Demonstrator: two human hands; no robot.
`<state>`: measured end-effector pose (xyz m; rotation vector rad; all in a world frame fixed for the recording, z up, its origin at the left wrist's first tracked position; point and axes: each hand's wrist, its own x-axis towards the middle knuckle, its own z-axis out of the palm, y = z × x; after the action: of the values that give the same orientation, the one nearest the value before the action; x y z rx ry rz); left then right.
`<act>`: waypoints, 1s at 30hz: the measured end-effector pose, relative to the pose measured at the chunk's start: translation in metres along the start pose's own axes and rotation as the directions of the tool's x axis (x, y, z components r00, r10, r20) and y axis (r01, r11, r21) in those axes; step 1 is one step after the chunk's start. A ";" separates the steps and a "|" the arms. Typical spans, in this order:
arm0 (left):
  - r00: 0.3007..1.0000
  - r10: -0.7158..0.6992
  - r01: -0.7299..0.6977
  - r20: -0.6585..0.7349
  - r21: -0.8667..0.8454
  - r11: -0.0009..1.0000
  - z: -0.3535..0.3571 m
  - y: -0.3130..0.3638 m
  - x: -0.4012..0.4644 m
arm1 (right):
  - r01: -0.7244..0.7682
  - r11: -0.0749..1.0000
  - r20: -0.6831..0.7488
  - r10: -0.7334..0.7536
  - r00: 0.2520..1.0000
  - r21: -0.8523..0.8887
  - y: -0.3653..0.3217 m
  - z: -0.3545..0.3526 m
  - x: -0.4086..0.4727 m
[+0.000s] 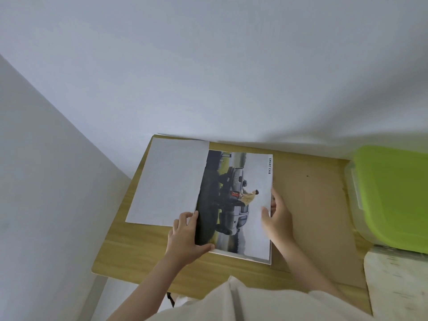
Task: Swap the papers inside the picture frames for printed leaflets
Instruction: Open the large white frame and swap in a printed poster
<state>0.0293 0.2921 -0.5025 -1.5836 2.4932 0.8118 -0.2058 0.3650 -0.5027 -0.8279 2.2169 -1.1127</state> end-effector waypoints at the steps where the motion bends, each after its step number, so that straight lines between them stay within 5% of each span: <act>1: 1.000 -0.002 0.002 0.002 -0.001 1.000 0.000 0.000 0.000 | 0.007 1.000 -0.019 -0.006 1.000 0.016 0.001 0.001 -0.004; 9: 0.998 -0.040 0.035 -0.043 -0.111 0.993 -0.001 0.003 -0.005 | 0.107 0.967 -0.129 -0.079 0.989 0.230 -0.023 -0.007 -0.016; 17: 0.974 0.035 -0.155 -0.225 -0.545 0.824 -0.018 0.032 -0.013 | 0.190 0.919 -0.274 -0.095 0.957 0.347 -0.026 -0.057 -0.025; 24: 0.957 0.212 -0.288 -0.196 -0.595 0.750 -0.028 0.091 -0.005 | 0.140 0.830 -0.356 0.074 0.932 0.539 -0.003 -0.131 -0.030; 30: 0.920 0.368 -0.379 -0.133 -0.535 0.755 -0.020 0.130 0.002 | 0.180 0.794 -0.572 0.241 0.784 0.581 0.016 -0.203 -0.033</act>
<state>-0.0796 0.3237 -0.4354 -1.1878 2.7947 1.7172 -0.3257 0.5000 -0.4031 -0.1189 2.0666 -2.1796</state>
